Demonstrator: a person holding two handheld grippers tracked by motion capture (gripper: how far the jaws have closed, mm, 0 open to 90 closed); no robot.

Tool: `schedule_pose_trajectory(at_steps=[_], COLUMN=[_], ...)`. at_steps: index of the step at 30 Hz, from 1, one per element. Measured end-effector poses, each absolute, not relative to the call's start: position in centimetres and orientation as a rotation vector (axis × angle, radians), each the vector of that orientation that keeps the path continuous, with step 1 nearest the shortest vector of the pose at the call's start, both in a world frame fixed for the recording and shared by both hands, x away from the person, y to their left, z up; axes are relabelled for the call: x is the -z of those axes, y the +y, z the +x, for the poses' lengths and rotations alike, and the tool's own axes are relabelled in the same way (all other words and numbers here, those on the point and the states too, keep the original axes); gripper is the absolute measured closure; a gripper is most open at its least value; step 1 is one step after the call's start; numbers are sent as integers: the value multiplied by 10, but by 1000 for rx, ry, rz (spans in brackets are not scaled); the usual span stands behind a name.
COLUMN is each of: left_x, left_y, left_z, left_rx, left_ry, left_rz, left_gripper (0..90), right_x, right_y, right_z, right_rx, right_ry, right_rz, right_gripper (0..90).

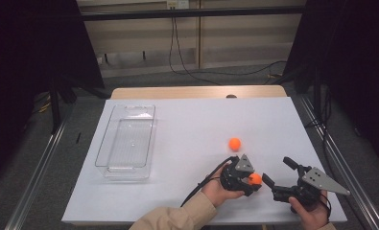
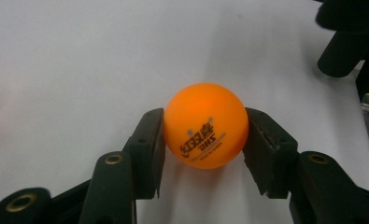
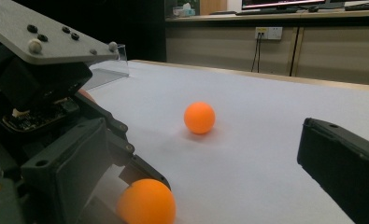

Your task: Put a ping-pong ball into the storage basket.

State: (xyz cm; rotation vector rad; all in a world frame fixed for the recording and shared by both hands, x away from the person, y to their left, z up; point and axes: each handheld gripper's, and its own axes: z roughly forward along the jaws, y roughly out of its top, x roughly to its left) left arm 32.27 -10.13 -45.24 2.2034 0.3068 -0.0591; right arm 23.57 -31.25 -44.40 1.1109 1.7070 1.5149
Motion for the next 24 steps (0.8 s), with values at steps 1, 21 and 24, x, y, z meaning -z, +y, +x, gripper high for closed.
schedule_pose_trajectory(at_steps=[1,21,24], left_x=[451,439,439], left_y=[-100,-84,-82], left_z=[323,327,327], left_rx=[63,75,73], left_ry=[306,350,346], left_rz=[2208,2172,2174], left_gripper=[507,507,507], right_x=[444,444,444], right_y=[-313,-311,-311], right_z=[236,236,236], right_rx=[-1514,-1512,-1513], right_ry=[1707,1713,1712], right_rz=[1111,1102,1104], right_gripper=[16,17,17])
